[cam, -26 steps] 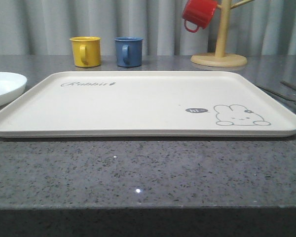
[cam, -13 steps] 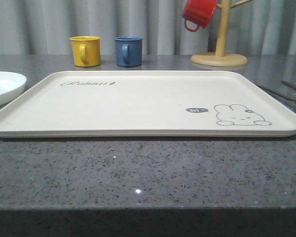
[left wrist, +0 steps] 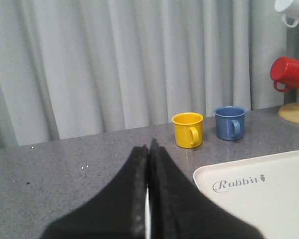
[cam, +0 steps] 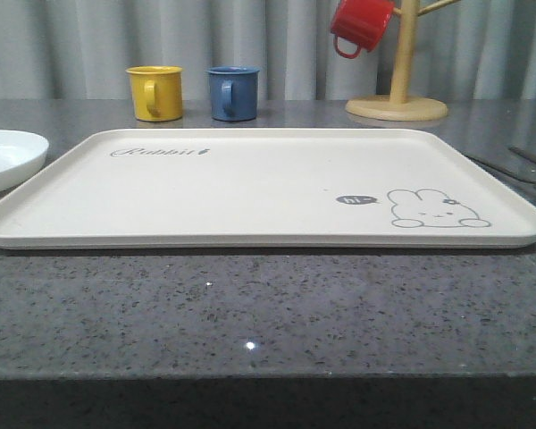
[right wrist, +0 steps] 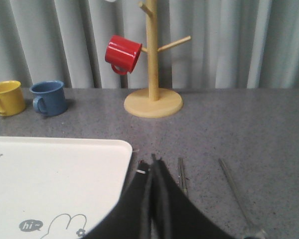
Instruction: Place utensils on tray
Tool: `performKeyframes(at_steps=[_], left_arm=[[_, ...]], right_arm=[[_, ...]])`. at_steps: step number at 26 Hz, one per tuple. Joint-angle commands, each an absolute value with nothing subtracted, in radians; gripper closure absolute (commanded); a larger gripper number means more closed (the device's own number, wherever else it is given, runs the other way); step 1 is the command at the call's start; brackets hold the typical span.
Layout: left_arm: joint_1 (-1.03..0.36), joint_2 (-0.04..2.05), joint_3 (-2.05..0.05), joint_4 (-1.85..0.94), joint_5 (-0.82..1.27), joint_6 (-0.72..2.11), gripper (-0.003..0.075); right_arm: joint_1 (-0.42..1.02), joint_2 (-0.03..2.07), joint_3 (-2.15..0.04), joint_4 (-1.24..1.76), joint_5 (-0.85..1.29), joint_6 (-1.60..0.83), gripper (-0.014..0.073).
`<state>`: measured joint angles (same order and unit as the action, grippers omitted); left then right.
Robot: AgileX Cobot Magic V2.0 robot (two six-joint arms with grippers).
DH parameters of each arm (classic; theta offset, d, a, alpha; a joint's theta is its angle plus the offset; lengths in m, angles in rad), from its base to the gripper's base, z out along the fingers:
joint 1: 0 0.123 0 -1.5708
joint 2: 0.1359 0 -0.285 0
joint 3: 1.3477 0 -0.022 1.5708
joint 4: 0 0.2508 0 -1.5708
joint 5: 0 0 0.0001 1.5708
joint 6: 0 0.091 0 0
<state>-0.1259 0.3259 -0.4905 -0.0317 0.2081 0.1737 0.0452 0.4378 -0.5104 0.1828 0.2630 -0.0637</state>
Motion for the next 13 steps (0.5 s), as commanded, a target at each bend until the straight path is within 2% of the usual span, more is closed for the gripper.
performKeyframes(at_steps=[1, 4, 6, 8, 10, 11, 13], left_arm=[[-0.123, 0.358, -0.529, -0.032, 0.138, 0.165, 0.0739], [-0.123, 0.358, -0.529, -0.032, 0.138, 0.165, 0.0737], [-0.123, 0.358, -0.529, -0.032, 0.138, 0.165, 0.0694], [-0.123, 0.358, -0.529, -0.032, 0.138, 0.165, 0.0549], [-0.123, 0.358, -0.529, -0.032, 0.138, 0.165, 0.0322], [-0.123, 0.358, -0.529, -0.032, 0.138, 0.165, 0.0232], [-0.123, 0.358, -0.529, -0.032, 0.138, 0.165, 0.0118]], right_arm=[[0.038, 0.496, -0.552, 0.19, 0.193, -0.07, 0.0701], [0.038, 0.499, -0.552, 0.19, 0.19, -0.07, 0.07], [0.038, 0.499, -0.552, 0.19, 0.19, -0.07, 0.0666], [0.038, 0.499, -0.552, 0.19, 0.19, -0.07, 0.055], [0.038, 0.499, -0.552, 0.19, 0.19, -0.07, 0.0374], [0.038, 0.499, -0.552, 0.19, 0.191, -0.07, 0.0289], [0.038, 0.499, -0.552, 0.19, 0.191, -0.07, 0.0149]])
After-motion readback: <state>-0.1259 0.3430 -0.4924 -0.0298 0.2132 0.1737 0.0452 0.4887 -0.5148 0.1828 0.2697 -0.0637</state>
